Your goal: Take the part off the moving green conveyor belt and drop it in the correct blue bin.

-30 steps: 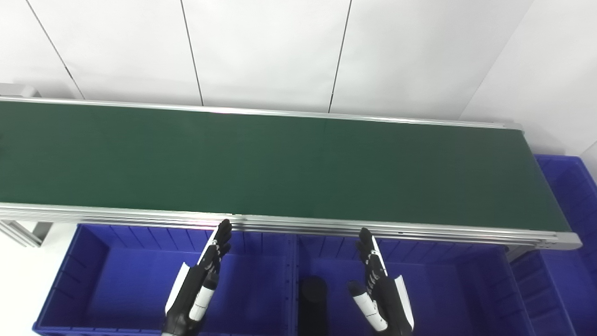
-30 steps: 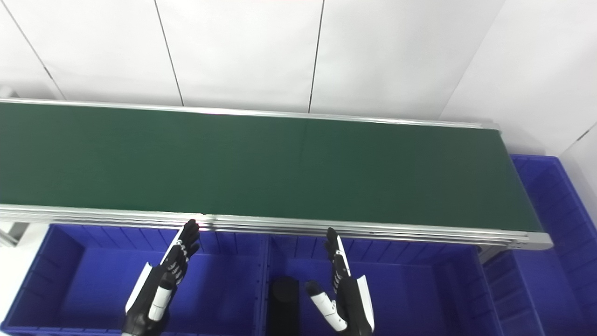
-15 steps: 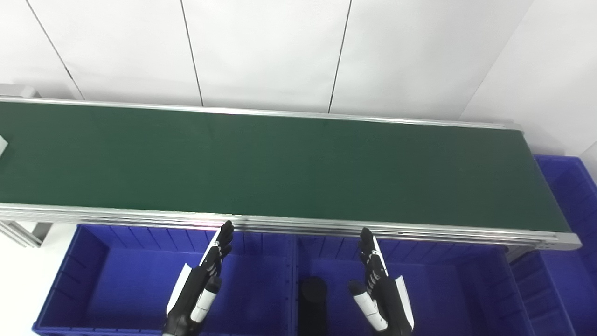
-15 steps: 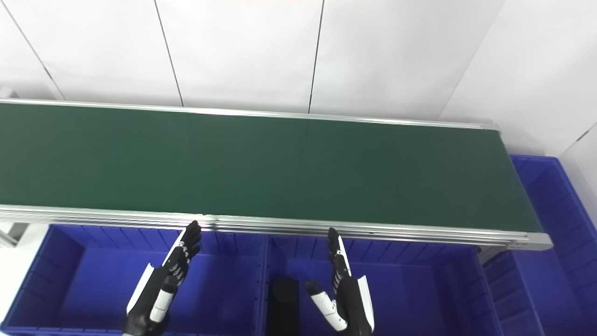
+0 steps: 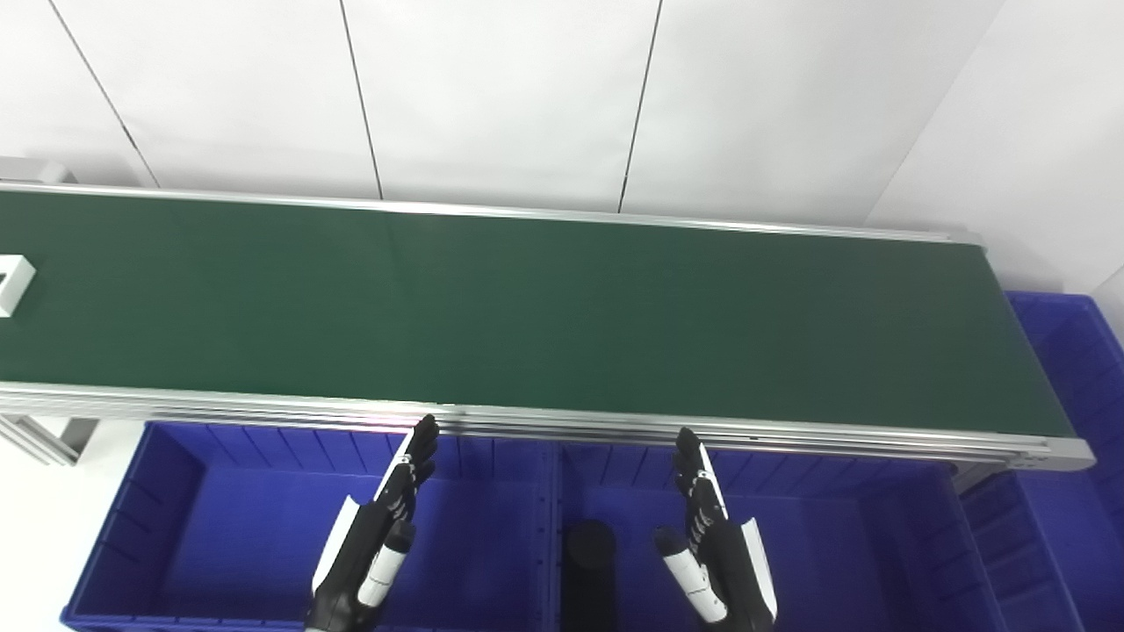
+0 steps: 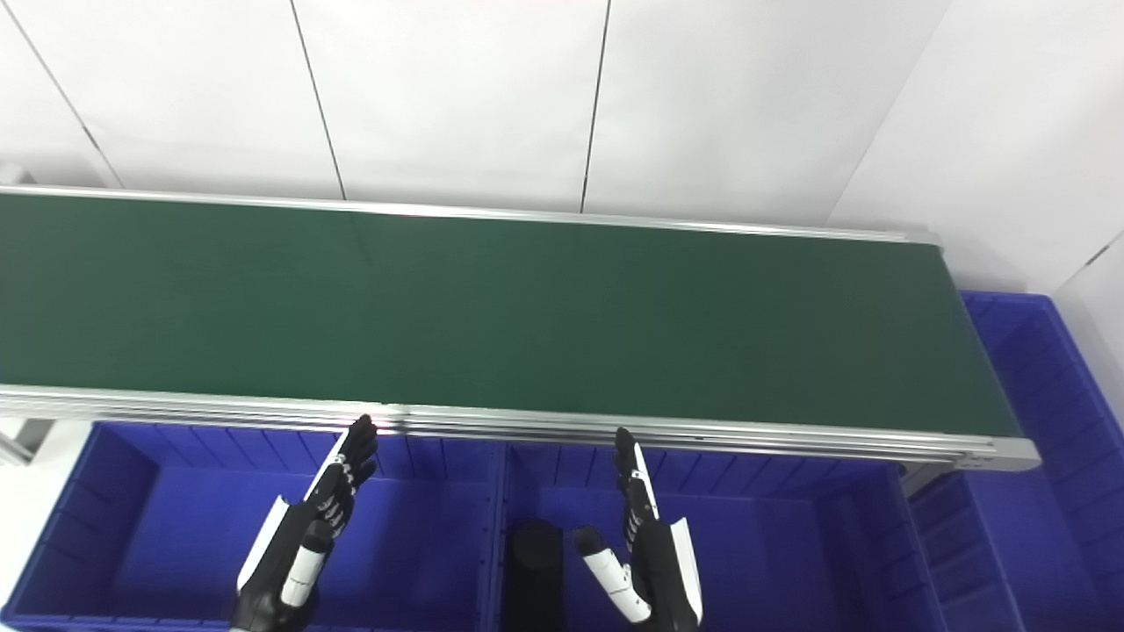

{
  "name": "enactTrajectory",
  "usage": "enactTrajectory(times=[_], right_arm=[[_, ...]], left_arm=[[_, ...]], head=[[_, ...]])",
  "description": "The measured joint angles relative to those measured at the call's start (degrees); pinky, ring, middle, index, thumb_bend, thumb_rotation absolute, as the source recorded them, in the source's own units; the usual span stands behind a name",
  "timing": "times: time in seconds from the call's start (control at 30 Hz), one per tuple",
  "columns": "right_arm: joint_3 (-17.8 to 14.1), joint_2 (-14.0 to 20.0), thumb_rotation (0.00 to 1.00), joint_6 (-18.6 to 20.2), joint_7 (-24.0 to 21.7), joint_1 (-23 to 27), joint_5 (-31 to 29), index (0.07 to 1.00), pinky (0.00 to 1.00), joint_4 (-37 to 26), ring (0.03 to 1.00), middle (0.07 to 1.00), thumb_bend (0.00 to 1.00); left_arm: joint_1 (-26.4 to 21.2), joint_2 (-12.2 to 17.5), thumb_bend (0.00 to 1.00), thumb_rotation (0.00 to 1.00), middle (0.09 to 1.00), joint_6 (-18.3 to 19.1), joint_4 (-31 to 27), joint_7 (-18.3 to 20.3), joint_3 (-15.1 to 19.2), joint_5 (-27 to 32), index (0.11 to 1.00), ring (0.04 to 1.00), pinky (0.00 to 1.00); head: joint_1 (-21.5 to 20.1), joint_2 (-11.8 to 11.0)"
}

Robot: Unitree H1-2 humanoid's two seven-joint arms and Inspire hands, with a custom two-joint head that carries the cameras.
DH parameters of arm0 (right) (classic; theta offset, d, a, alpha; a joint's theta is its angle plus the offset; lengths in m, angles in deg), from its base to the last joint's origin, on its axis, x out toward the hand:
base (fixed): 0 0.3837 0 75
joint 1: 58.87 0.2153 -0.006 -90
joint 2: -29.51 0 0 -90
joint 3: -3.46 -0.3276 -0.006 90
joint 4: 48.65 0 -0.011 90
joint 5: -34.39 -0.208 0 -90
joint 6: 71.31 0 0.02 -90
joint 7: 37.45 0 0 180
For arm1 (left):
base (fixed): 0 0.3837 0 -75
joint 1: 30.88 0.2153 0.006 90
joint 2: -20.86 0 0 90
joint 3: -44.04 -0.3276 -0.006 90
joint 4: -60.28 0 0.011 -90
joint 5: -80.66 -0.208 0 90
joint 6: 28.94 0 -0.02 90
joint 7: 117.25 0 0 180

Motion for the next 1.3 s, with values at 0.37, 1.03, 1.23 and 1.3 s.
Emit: enactTrajectory(times=[0.37,1.03,1.23,1.3], right_arm=[[-0.1,-0.3,0.79,0.0,0.1,0.0,0.7,1.0,1.0,0.1,0.994,0.999,0.78],[-0.1,-0.5,0.78,0.0,0.0,0.0,0.1,1.0,1.0,0.1,0.995,0.995,0.78],[-0.1,-0.6,0.8,0.0,0.1,0.0,0.6,1.0,1.0,0.1,0.993,0.996,0.8],[-0.1,-0.6,0.79,0.0,0.1,0.0,0.6,1.0,1.0,0.1,0.996,0.998,0.8]], left_arm=[[0.0,0.0,0.81,1.0,1.0,0.0,0.0,0.0,0.0,0.0,0.999,1.0,1.0],[-0.2,0.1,0.81,1.0,1.0,0.0,0.0,-0.1,0.2,0.0,1.0,1.0,1.0],[-0.2,0.0,0.81,1.0,1.0,0.0,0.0,-0.1,0.3,0.1,0.999,1.0,0.99],[-0.2,0.1,0.82,1.0,1.0,0.0,0.1,-0.1,0.3,0.1,0.997,1.0,1.0]], head=[[-0.2,0.2],[-0.3,0.3],[-0.4,0.3],[-0.4,0.3]])
